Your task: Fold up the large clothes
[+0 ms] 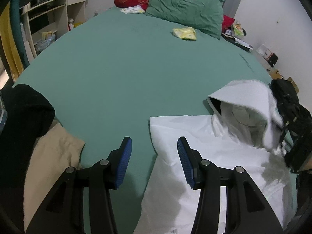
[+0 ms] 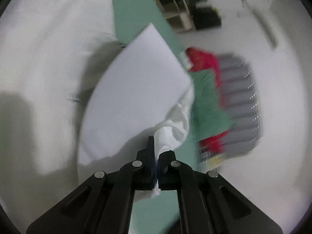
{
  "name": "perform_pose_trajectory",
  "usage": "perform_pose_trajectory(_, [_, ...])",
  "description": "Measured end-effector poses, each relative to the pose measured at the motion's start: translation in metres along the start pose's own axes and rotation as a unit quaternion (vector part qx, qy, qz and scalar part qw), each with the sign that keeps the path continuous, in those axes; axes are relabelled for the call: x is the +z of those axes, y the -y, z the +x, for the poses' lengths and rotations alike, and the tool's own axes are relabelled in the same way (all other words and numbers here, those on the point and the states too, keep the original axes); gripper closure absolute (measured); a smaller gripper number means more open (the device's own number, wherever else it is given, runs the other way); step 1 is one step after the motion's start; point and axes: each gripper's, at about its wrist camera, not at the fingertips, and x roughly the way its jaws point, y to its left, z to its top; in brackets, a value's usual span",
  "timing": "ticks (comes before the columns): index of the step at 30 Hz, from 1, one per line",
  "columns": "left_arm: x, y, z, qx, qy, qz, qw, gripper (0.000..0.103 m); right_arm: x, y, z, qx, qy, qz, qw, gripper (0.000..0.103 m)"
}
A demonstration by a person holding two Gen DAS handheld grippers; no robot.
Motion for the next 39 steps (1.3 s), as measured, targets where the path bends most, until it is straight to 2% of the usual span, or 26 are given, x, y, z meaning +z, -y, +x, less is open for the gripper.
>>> perform_pose_trajectory(1, [-0.001,0.0,-0.002,0.0,0.001,0.001,1.0,0.052,-0.003,0.004,-0.002,0.034,-0.004,0.044,0.998,0.101])
perform_pose_trajectory(3, [-0.003,-0.002,-0.005,-0.001,-0.002,0.003,1.0,0.052,-0.009,0.023,0.002,0.129,-0.02,0.16,0.978,0.1])
perform_pose_trajectory(5, [-0.005,-0.004,-0.007,0.0,-0.005,0.005,1.0,0.052,-0.016,0.044,0.012,0.219,-0.028,0.262,0.939,0.096])
perform_pose_trajectory(7, [-0.006,-0.009,-0.008,0.006,-0.008,0.004,0.9999,0.052,-0.027,0.068,0.023,0.302,-0.028,0.346,0.888,0.062])
perform_pose_trajectory(8, [-0.006,-0.013,-0.008,0.009,-0.01,0.002,0.9999,0.052,-0.035,0.079,0.032,0.338,-0.028,0.387,0.857,0.026])
perform_pose_trajectory(9, [-0.006,-0.015,-0.007,0.011,-0.012,0.001,0.9999,0.052,-0.041,0.088,0.039,0.359,-0.023,0.418,0.834,0.003])
perform_pose_trajectory(10, [-0.007,-0.018,-0.005,0.014,-0.014,-0.001,0.9998,0.052,-0.041,0.097,0.045,0.381,-0.011,0.446,0.81,0.001])
perform_pose_trajectory(11, [-0.006,-0.021,-0.003,0.016,-0.016,-0.005,0.9997,0.052,-0.046,0.106,0.052,0.392,-0.003,0.467,0.793,0.001])
perform_pose_trajectory(13, [-0.005,-0.025,0.001,0.018,-0.02,-0.01,0.9996,0.052,-0.061,0.113,0.074,0.406,-0.005,0.497,0.767,0.001])
perform_pose_trajectory(15, [-0.004,-0.027,0.005,0.02,-0.024,-0.011,0.9994,0.052,-0.071,0.115,0.082,0.423,-0.009,0.515,0.746,0.001])
perform_pose_trajectory(18, [-0.001,-0.027,0.012,0.021,-0.029,-0.009,0.9993,0.052,-0.083,0.139,0.108,0.456,0.002,0.542,0.706,0.001])
perform_pose_trajectory(20, [0.0,-0.027,0.016,0.016,-0.031,-0.011,0.9993,0.052,-0.092,0.159,0.126,0.482,0.033,0.567,0.667,0.001])
perform_pose_trajectory(21, [0.0,-0.027,0.017,0.015,-0.03,-0.011,0.9994,0.052,-0.097,0.162,0.126,0.474,0.04,0.576,0.665,0.001])
perform_pose_trajectory(23, [0.0,-0.028,0.02,0.016,-0.028,-0.011,0.9994,0.052,-0.093,0.162,0.145,0.461,0.025,0.585,0.666,0.001])
perform_pose_trajectory(26, [-0.001,-0.032,0.026,0.024,-0.03,-0.017,0.9991,0.052,-0.079,0.153,0.162,0.492,0.013,0.565,0.662,0.001])
perform_pose_trajectory(27, [-0.001,-0.034,0.028,0.026,-0.033,-0.02,0.9989,0.051,-0.071,0.147,0.164,0.517,0.013,0.555,0.651,0.001])
perform_pose_trajectory(29, [-0.001,-0.038,0.029,0.034,-0.036,-0.026,0.9984,0.052,-0.05,0.134,0.178,0.57,0.01,0.537,0.622,0.001])
perform_pose_trajectory(30, [0.0,-0.04,0.029,0.038,-0.036,-0.028,0.9982,0.052,-0.039,0.126,0.18,0.592,0.008,0.522,0.614,0.001])
perform_pose_trajectory(32, [0.0,-0.042,0.03,0.044,-0.039,-0.029,0.9979,0.052,-0.014,0.111,0.175,0.632,0.002,0.481,0.607,0.001])
perform_pose_trajectory(34, [0.0,-0.046,0.033,0.054,-0.048,-0.032,0.9969,0.052,0.01,0.093,0.163,0.652,-0.013,0.426,0.627,0.001])
perform_pose_trajectory(35, [-0.001,-0.049,0.034,0.057,-0.054,-0.038,0.9961,0.052,0.021,0.087,0.154,0.654,-0.018,0.398,0.643,0.001])
perform_pose_trajectory(36, [-0.002,-0.051,0.035,0.059,-0.058,-0.044,0.9956,0.052,0.029,0.083,0.144,0.649,-0.023,0.375,0.661,0.008])
perform_pose_trajectory(37, [-0.002,-0.053,0.035,0.06,-0.062,-0.049,0.9951,0.052,0.035,0.08,0.137,0.64,-0.031,0.358,0.679,0.017])
perform_pose_trajectory(38, [-0.003,-0.054,0.035,0.06,-0.063,-0.05,0.9949,0.052,0.04,0.077,0.132,0.628,-0.044,0.335,0.7,0.037])
perform_pose_trajectory(39, [-0.002,-0.053,0.034,0.059,-0.063,-0.047,0.9952,0.052,0.045,0.075,0.125,0.613,-0.055,0.316,0.722,0.053])
